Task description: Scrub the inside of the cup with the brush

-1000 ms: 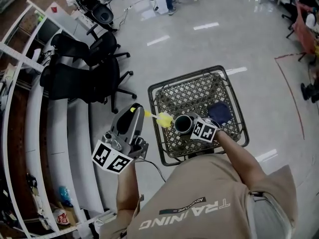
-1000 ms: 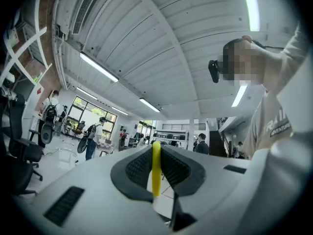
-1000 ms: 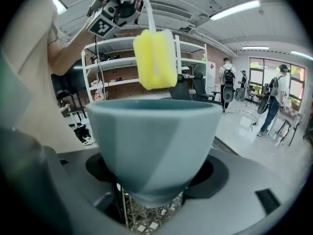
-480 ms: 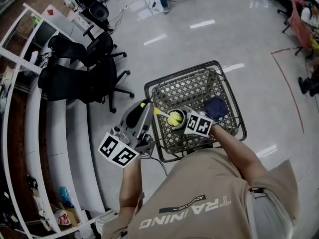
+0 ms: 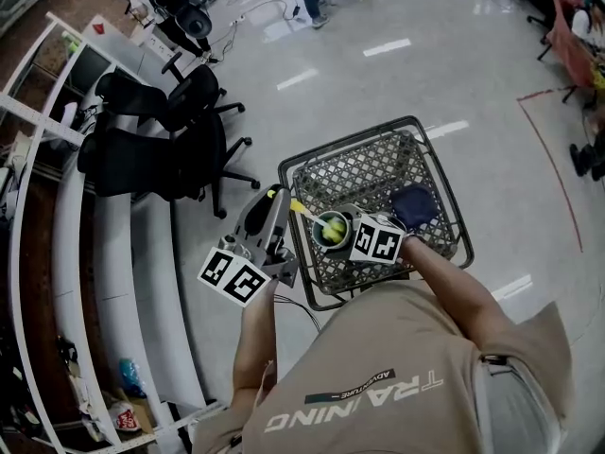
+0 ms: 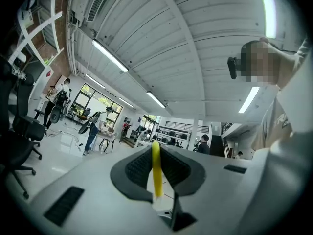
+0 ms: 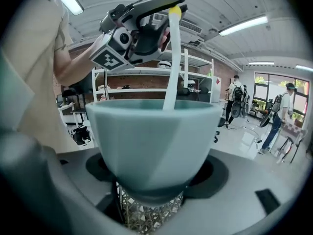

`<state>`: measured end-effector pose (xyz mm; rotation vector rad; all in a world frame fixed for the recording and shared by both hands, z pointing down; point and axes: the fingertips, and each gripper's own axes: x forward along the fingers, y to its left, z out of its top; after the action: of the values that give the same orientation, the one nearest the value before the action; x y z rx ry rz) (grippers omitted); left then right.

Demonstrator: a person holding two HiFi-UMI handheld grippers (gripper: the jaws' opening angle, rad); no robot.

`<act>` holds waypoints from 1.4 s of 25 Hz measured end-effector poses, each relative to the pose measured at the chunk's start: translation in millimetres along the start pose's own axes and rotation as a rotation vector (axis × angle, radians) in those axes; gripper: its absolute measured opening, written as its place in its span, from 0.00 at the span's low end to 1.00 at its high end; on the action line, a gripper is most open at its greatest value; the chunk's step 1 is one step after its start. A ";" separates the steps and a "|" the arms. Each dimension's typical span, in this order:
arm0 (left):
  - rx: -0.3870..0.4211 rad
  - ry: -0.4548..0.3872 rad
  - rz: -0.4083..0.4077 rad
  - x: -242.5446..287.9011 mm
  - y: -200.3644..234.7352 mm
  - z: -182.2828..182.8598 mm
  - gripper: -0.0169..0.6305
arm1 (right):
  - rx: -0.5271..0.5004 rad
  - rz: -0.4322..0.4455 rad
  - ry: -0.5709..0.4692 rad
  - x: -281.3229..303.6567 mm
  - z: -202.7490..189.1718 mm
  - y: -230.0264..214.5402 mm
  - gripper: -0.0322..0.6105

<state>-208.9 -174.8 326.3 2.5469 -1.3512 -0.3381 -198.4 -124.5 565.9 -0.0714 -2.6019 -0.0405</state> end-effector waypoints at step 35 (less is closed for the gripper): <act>0.107 0.009 -0.267 28.0 -83.0 20.1 0.11 | -0.119 -0.050 0.229 -5.0 -34.5 8.6 0.65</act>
<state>-135.4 -154.9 278.6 2.8199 -1.0513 -0.3088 -175.9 -117.6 593.0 -0.0416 -2.3698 -0.2100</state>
